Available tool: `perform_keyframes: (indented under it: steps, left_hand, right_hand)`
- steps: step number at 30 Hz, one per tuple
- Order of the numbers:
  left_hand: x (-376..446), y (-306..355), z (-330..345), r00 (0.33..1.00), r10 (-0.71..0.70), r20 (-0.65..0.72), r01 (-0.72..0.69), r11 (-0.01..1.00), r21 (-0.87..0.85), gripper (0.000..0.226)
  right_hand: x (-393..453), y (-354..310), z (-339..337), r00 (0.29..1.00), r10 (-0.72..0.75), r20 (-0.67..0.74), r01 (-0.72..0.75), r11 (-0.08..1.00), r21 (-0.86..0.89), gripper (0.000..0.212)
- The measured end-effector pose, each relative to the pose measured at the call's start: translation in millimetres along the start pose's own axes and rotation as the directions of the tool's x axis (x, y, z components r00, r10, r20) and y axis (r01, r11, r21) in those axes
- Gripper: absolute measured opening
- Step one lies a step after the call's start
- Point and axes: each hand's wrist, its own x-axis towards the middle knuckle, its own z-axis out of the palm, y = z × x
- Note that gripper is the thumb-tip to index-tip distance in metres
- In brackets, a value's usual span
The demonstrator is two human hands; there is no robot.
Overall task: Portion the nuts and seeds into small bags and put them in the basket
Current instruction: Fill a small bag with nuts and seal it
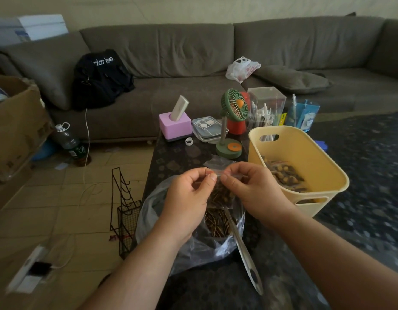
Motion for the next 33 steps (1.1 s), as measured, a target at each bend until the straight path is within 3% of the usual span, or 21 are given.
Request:
perform_keyframes:
  steps: [13,25,33]
  left_hand:
    - [0.3,1.3,-1.3,1.000,0.010,0.017,-0.010,1.000,0.015,0.013]
    - [0.2,0.6,-1.6,0.999,0.019,0.035,-0.021,0.998,0.060,0.014]
    - [3.8,3.5,-7.0,0.999,-0.030,-0.032,0.031,1.000,0.002,0.007]
  right_hand:
    - [-0.2,-5.9,3.0,0.998,0.024,0.049,-0.028,0.996,0.081,0.004]
    - [0.7,-7.8,4.2,0.998,0.051,0.031,-0.053,0.997,0.060,0.007]
    - [2.6,-6.3,-2.3,0.995,0.092,-0.037,-0.088,0.992,0.094,0.003]
